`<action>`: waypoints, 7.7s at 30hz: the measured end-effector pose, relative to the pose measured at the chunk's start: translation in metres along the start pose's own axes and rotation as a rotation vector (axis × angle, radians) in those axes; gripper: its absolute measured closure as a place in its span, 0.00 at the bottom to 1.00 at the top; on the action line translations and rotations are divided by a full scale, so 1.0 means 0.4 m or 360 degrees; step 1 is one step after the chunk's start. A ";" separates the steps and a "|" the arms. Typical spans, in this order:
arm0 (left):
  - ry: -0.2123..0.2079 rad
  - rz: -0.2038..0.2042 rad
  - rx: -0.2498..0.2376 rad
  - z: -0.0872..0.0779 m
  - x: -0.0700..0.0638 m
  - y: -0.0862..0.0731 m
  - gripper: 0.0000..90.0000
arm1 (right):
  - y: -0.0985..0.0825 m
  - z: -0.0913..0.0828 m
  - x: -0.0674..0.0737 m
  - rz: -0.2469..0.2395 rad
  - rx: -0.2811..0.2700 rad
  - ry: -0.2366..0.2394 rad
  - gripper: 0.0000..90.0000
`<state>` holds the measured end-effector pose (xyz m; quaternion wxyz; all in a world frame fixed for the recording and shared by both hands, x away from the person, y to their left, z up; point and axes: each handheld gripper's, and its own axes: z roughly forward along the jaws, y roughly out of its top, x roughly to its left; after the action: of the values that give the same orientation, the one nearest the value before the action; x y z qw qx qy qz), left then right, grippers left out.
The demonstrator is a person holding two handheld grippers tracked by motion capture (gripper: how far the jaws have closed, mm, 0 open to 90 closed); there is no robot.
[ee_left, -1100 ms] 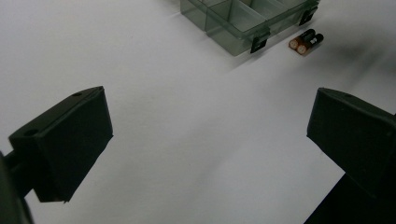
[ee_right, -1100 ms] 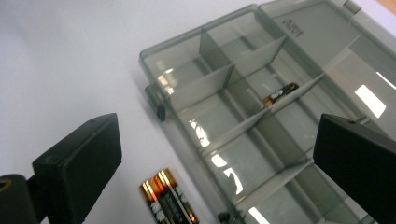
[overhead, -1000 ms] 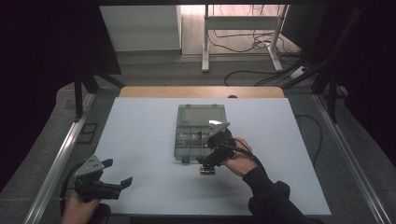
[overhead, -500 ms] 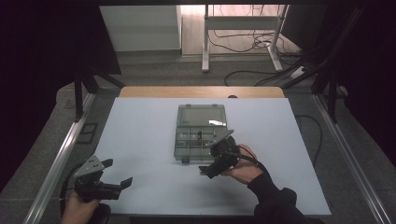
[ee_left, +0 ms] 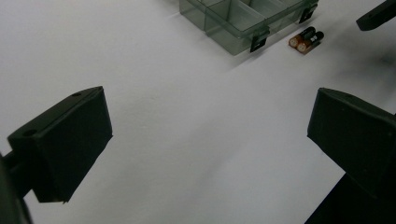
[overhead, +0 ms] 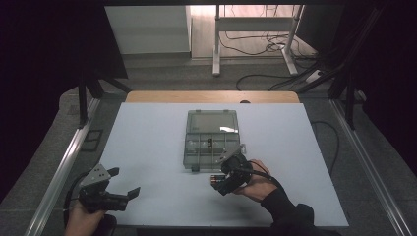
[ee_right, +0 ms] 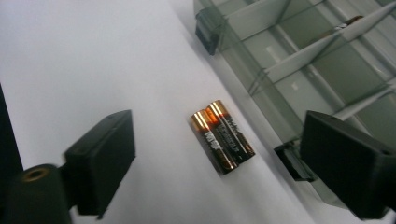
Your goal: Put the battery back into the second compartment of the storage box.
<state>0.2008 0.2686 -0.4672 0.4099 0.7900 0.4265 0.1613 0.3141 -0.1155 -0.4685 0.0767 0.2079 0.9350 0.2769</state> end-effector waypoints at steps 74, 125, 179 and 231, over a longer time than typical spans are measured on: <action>0.0014 0.0013 0.0008 0.001 -0.003 0.001 0.01 | 0.037 -0.004 -0.046 0.0009 -0.0014 0.0061 0.85; 0.0015 0.0010 0.0005 0.000 0.000 0.000 0.00 | 0.221 0.120 -0.184 0.0296 -0.0038 -0.0226 0.85; 0.0024 0.0025 0.0011 0.001 -0.004 0.000 0.00 | 0.113 0.004 -0.095 -0.0003 -0.0167 -0.0076 0.00; 0.0016 0.0028 0.0021 0.001 -0.005 0.001 0.01 | 0.016 0.062 -0.021 -0.0125 0.0197 0.0005 0.65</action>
<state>0.2001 0.2665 -0.4671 0.4010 0.7956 0.4227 0.1660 0.3303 -0.1023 -0.4853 0.0729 0.1751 0.9579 0.2157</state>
